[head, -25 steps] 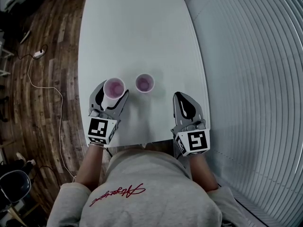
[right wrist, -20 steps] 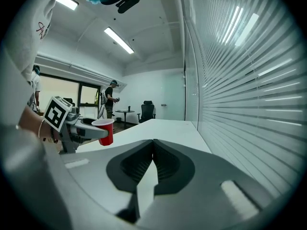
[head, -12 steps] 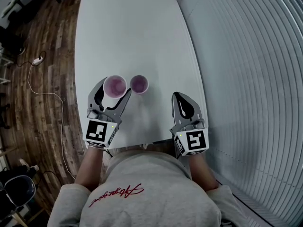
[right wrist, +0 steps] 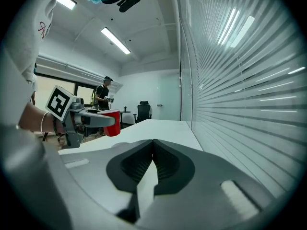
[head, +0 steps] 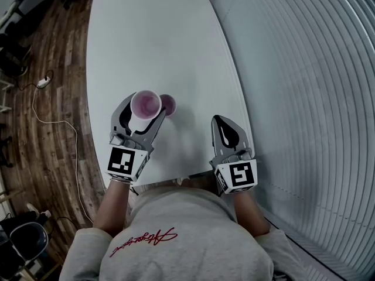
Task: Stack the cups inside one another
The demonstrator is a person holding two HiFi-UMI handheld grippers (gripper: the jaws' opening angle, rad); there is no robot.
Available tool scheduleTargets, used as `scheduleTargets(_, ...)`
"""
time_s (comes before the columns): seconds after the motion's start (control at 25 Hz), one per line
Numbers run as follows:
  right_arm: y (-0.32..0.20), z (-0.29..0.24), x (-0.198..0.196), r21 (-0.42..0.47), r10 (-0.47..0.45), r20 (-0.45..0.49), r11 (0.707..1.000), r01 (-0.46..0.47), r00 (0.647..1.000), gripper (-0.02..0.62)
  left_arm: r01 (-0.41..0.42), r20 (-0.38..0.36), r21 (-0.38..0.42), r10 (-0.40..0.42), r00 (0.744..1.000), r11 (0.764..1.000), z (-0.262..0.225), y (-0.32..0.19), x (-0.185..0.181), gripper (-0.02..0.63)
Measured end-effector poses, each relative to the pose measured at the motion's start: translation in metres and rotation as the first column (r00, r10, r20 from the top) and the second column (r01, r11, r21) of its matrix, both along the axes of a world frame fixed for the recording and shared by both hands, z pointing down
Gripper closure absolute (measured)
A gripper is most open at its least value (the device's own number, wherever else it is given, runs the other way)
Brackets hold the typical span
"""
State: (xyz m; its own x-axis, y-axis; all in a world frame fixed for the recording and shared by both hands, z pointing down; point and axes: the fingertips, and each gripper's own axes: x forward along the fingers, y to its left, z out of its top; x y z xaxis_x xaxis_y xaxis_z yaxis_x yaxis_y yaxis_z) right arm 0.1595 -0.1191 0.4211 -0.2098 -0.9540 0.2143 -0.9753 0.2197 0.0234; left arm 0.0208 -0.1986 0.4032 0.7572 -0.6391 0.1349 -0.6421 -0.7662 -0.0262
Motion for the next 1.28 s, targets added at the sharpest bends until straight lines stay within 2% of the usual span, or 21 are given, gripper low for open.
scheduleTargets(0.28, -0.003, 0.010, 0.025, -0.008, 0.010, 0.008, 1.000, -0.010, 1.000, 0.600, -0.024, 0.004, -0.021, 0.024, 1.000, 1.000, 0.020, -0.011, 0.036, 0.296)
scheduleTargets(1.28, 0.006, 0.008, 0.027, -0.025, 0.047, 0.000, 0.999, -0.047, 0.999, 0.600, -0.064, 0.070, -0.089, 0.070, 0.995, 0.994, 0.059, -0.008, 0.041, 0.296)
